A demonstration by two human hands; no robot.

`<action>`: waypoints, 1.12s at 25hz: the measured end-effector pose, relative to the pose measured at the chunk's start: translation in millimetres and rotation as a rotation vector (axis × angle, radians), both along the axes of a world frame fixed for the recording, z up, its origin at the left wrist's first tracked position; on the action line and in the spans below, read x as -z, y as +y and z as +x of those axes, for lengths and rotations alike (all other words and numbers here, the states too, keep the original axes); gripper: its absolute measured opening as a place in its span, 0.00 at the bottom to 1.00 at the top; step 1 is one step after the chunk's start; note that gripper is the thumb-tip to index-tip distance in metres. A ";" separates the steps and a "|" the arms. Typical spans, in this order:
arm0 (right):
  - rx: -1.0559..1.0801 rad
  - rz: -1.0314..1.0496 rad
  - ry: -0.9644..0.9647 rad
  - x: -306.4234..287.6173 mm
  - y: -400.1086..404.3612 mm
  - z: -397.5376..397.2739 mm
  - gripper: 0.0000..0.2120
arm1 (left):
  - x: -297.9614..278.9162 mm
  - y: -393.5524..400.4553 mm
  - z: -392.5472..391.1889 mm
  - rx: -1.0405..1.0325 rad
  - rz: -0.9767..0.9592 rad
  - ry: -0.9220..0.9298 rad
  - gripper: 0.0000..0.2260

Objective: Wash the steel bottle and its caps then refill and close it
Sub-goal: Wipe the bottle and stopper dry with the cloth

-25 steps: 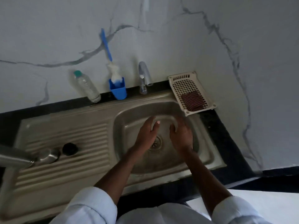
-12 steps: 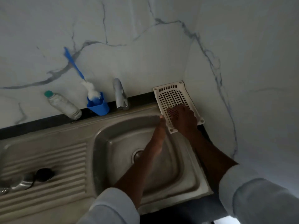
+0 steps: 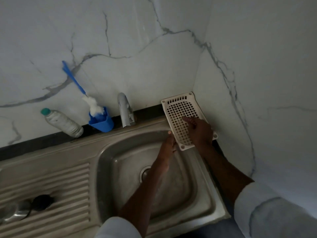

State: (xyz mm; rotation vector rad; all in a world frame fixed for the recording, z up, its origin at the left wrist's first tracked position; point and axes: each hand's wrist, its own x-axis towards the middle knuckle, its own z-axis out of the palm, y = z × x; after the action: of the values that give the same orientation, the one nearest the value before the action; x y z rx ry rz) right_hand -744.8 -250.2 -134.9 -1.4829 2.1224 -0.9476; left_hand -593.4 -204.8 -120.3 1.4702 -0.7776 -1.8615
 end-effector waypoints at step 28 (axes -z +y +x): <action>-0.243 0.741 -1.673 -44.5 190.1 391.0 0.20 | -1.5 275.2 418.7 -1.175 -0.480 -0.679 0.14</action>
State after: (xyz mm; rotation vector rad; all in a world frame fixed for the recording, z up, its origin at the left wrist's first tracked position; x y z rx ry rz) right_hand -353.8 -60.2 -90.3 -0.1944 0.7756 -0.6769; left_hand -174.7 70.5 -118.7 1.6566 -0.3995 -0.2788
